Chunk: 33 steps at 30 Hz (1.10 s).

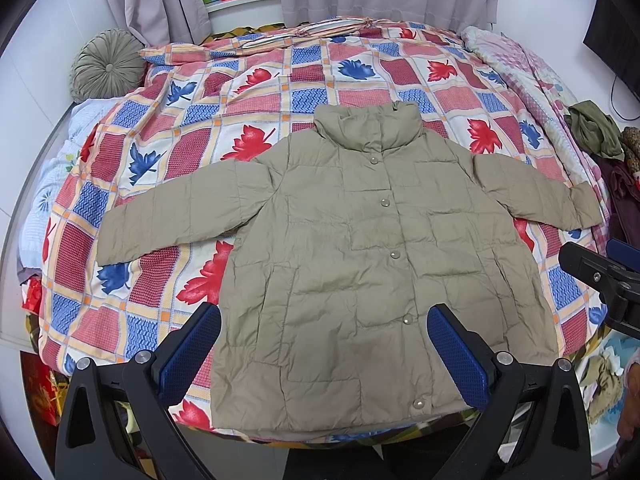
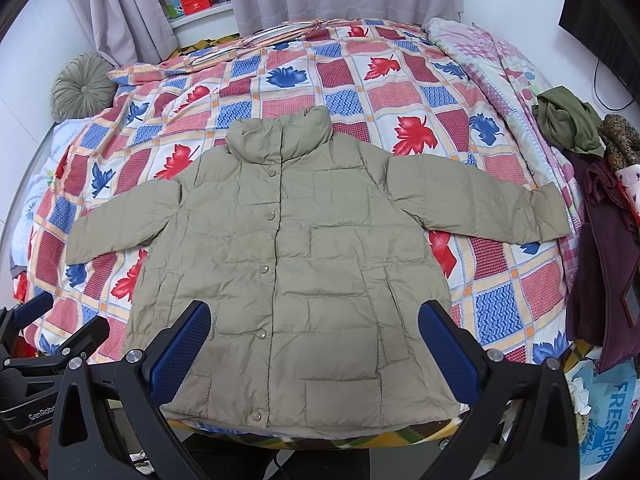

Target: Fold large clothes

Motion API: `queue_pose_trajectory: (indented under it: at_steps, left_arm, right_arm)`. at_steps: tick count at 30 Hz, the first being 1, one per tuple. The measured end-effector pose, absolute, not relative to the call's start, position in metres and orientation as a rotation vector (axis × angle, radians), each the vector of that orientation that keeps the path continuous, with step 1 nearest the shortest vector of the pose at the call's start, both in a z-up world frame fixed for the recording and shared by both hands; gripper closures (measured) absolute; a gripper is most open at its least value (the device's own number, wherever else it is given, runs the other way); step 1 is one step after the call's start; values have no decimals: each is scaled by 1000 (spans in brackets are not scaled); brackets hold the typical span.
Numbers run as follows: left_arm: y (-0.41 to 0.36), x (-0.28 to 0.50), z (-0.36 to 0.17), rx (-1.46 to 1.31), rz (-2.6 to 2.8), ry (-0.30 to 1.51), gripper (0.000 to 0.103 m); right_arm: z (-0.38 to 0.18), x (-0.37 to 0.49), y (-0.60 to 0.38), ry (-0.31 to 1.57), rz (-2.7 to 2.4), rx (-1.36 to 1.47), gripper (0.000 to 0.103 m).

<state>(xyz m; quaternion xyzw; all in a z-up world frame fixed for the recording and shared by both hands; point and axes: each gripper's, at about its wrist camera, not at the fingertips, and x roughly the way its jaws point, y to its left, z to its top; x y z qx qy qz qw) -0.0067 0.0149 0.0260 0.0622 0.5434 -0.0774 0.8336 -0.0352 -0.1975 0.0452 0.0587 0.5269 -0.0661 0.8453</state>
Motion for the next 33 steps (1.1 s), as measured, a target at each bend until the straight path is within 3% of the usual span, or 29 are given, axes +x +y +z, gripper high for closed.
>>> queue_pose_trajectory:
  at_steps: [33]
  left_arm:
    - [16, -9, 26, 131, -165, 1150, 0]
  right_arm:
    - [44, -35, -198, 1113, -137, 125, 0]
